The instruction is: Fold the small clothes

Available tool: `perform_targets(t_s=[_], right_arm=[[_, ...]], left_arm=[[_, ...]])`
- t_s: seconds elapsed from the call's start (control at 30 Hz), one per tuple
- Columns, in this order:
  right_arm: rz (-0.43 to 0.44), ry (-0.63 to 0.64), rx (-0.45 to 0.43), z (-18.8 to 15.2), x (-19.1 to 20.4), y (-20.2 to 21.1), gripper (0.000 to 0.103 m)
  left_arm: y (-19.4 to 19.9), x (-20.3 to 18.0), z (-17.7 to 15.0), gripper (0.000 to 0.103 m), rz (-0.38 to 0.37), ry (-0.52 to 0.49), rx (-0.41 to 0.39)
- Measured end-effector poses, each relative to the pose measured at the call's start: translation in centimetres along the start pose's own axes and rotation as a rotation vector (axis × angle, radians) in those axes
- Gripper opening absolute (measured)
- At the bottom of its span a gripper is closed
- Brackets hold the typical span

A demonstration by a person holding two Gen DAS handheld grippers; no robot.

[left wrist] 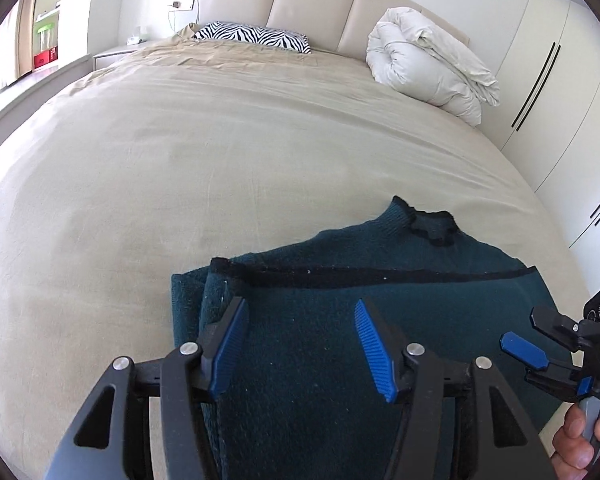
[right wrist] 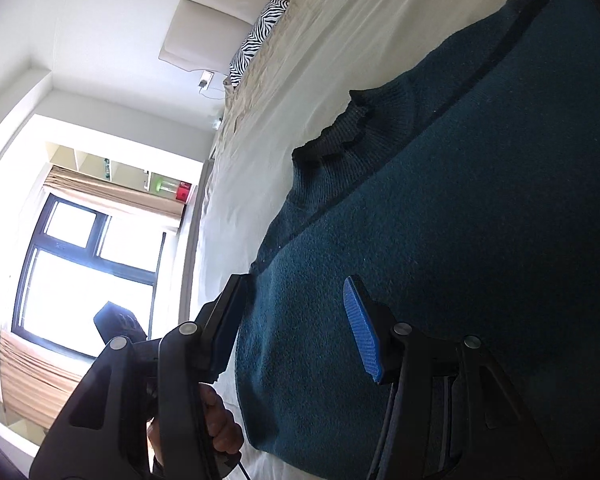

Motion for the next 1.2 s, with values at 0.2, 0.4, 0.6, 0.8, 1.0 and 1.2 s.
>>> perform_targets(t_s=[0.2,0.4,0.6,0.8,1.0,1.2], right_arm=[[-0.022,-0.023,-0.015,5.0,-2.5,-1.6,0.048],[0.018,-0.157,-0.18,9.5,-6.7,4.4,0.048],[-0.036,-0.097,-0.23,7.8,-6.3,9.0,0.055],[-0.042,0.012,-0.095,2.8,-3.9,6.6,0.055],[-0.031,0.059,-0.004,-0.8,-1.9,3.4,0.055],[-0.003,0.098,0.04,-2.5,0.1,2.4,0.055]], left_arm=[[-1.4,2.3,-2.2,0.057,-0.085,0.065,-0.045],[-0.6,4.6,-2.7,0.057,-0.229,0.196,-0.075],[4.8,6.4,-5.1,0.08,-0.176,0.279,-0.112],[5.8,6.7,-9.2,0.08,-0.254,0.34,-0.037],[5.3,5.5,-10.0,0.079,-0.379,0.404,0.021],[3.7,6.0,-9.4,0.075,-0.491,0.514,0.069]])
Point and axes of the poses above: each gripper's, at about its wrist camera, not at the fingertips, and y roughly against the way its jaws point, x to its left, z to its top, the point moved 3 cm from there along -y, roughly the way its jaws point, and after that the axes turned 9 degrees about -y, right-handed, at the moved point
